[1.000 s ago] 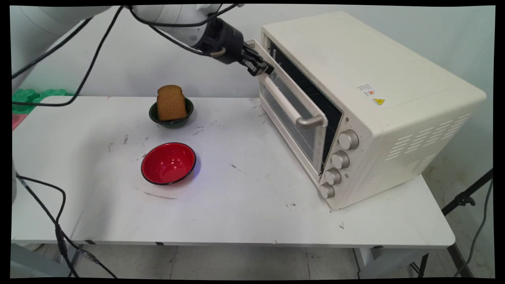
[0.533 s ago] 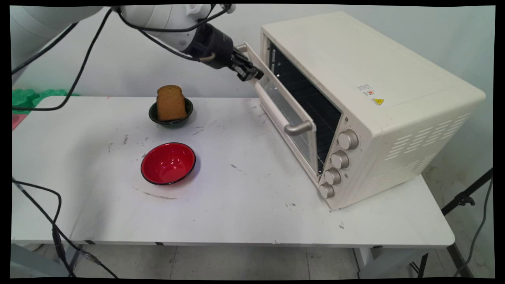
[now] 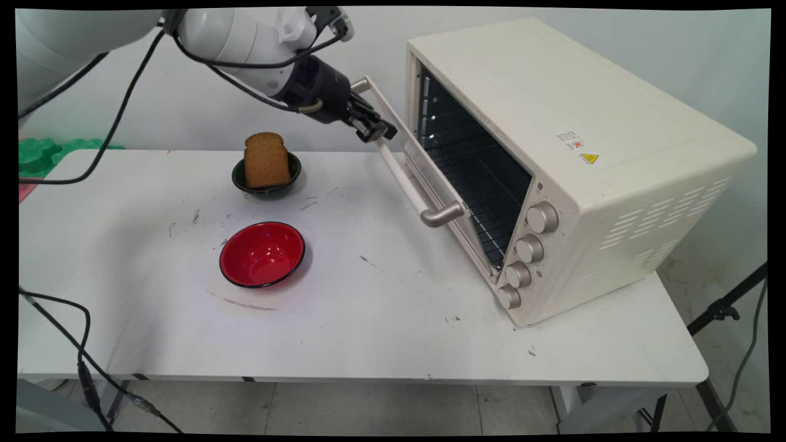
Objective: Open the oven
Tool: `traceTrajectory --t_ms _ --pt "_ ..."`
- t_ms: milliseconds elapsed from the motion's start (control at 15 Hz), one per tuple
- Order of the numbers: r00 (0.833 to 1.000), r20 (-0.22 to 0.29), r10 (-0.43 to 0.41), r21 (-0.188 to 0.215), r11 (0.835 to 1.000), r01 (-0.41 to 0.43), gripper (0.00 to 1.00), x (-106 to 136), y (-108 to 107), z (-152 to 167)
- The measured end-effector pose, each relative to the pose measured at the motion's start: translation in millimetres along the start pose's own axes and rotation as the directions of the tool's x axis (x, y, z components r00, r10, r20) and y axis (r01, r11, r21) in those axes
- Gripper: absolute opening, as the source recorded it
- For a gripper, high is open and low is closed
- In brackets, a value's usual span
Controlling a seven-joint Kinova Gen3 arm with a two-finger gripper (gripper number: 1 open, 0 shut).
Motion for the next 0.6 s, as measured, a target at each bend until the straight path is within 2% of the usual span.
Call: traceTrajectory --t_ms 600 --pt "1.000 0.011 -0.022 -0.006 1.000 0.022 0.00 -27.0 0.6 4.6"
